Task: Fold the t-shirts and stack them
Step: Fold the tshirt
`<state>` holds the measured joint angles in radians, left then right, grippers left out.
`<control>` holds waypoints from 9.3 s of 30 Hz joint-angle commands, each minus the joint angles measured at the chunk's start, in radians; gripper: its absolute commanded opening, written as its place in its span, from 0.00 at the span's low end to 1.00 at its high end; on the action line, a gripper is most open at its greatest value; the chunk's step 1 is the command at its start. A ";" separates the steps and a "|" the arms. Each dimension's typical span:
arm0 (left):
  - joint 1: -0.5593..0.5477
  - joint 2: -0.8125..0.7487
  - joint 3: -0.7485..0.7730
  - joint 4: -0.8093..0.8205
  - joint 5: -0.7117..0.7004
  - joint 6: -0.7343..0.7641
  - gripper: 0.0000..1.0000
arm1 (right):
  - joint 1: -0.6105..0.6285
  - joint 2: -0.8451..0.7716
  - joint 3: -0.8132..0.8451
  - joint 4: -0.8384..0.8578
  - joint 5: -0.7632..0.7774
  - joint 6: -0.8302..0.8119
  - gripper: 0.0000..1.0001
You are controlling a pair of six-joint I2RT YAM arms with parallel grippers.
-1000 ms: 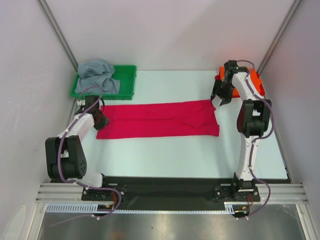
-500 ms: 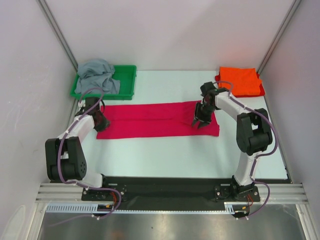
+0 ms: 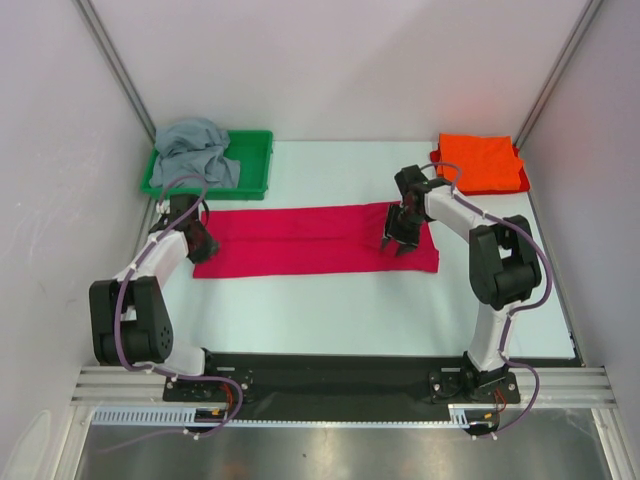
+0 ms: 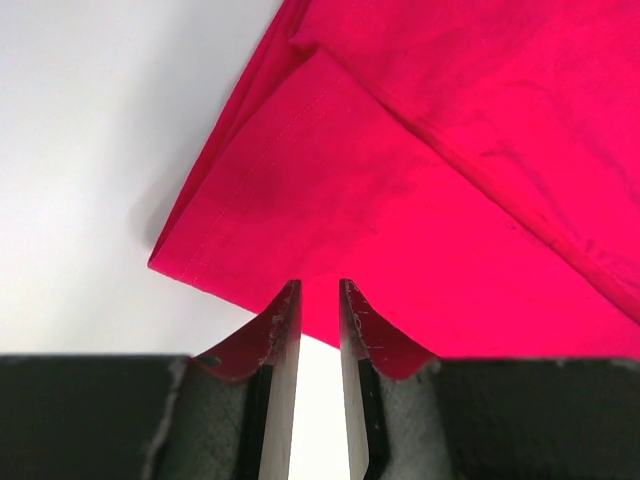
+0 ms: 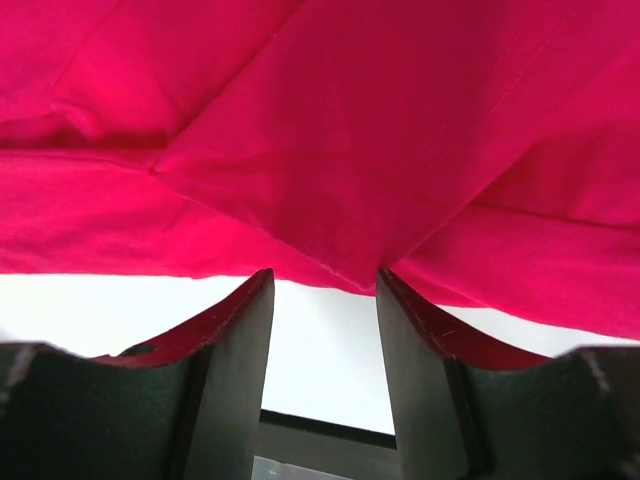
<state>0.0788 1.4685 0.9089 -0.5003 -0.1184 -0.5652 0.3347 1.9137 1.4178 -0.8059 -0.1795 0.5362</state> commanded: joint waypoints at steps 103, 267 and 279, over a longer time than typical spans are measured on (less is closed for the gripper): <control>-0.005 -0.169 -0.133 0.046 0.034 0.053 0.26 | 0.049 0.535 0.876 -0.165 0.153 -0.174 0.00; -0.481 1.219 1.418 0.022 0.637 0.110 0.19 | 0.392 0.002 -0.093 0.494 -0.192 -0.005 0.11; -0.387 1.156 1.337 -0.046 0.459 0.024 0.11 | 0.376 0.051 -0.177 0.340 -0.092 -0.053 0.04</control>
<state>-0.3592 2.6637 2.2971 -0.4389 0.5247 -0.5060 0.7311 2.0003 1.3010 -0.3908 -0.3271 0.5308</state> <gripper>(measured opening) 0.118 0.047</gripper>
